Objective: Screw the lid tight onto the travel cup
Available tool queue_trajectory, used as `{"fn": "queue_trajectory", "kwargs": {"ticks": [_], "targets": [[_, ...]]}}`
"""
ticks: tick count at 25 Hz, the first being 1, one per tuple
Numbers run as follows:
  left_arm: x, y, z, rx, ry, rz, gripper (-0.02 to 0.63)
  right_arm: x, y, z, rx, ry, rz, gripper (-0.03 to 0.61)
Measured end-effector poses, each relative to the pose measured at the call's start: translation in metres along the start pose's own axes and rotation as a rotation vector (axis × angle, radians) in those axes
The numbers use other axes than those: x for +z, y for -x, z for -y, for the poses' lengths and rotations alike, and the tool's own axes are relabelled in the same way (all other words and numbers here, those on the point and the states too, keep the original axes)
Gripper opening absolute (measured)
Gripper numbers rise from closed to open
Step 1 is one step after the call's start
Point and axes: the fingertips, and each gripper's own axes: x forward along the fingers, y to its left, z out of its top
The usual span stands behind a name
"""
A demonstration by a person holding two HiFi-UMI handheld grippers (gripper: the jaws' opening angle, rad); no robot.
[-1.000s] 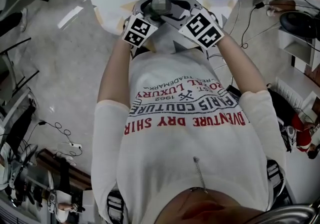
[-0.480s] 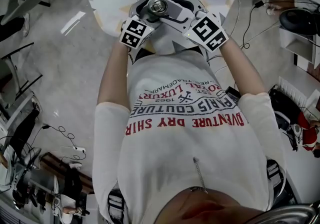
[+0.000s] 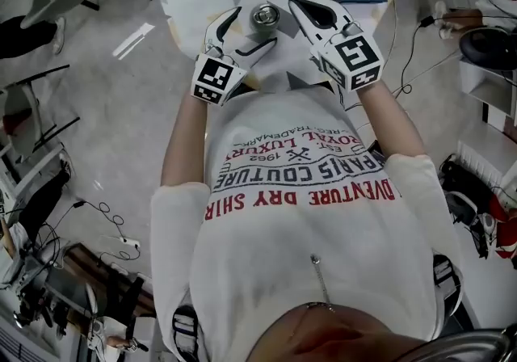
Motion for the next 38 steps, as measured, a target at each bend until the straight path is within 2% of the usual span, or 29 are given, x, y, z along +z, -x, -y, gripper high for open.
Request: {"fn": "queue_trajectory", "kwargs": {"ticks": [4, 5, 7, 9, 14, 21, 26, 38], "targets": [[0.045, 0.018, -0.003, 0.058, -0.037, 0.07, 0.403, 0.011, 0.006, 0.001, -0.034, 0.021, 0.069, 0.011], [0.056, 0.022, -0.003, 0.08, -0.044, 0.087, 0.375, 0.013, 0.009, 0.0, -0.037, 0.011, 0.082, 0.011], [0.075, 0.032, -0.007, 0.154, -0.053, 0.117, 0.238, 0.014, 0.017, -0.001, -0.045, -0.006, 0.098, 0.011], [0.091, 0.043, -0.017, 0.234, -0.06, 0.154, 0.14, 0.017, 0.02, -0.002, -0.05, -0.004, 0.11, 0.011], [0.121, 0.062, -0.039, 0.346, -0.042, 0.208, 0.016, 0.029, 0.022, 0.001, -0.068, 0.04, 0.144, 0.011], [0.153, 0.076, -0.043, 0.355, -0.03, 0.28, 0.011, 0.055, 0.03, 0.0, -0.103, 0.091, 0.225, 0.01], [0.155, 0.08, -0.048, 0.364, -0.025, 0.28, 0.011, 0.064, 0.029, -0.004, -0.101, 0.09, 0.247, 0.009], [0.158, 0.07, -0.049, 0.326, 0.022, 0.276, 0.011, 0.066, 0.028, 0.002, -0.14, 0.077, 0.231, 0.009]]}}
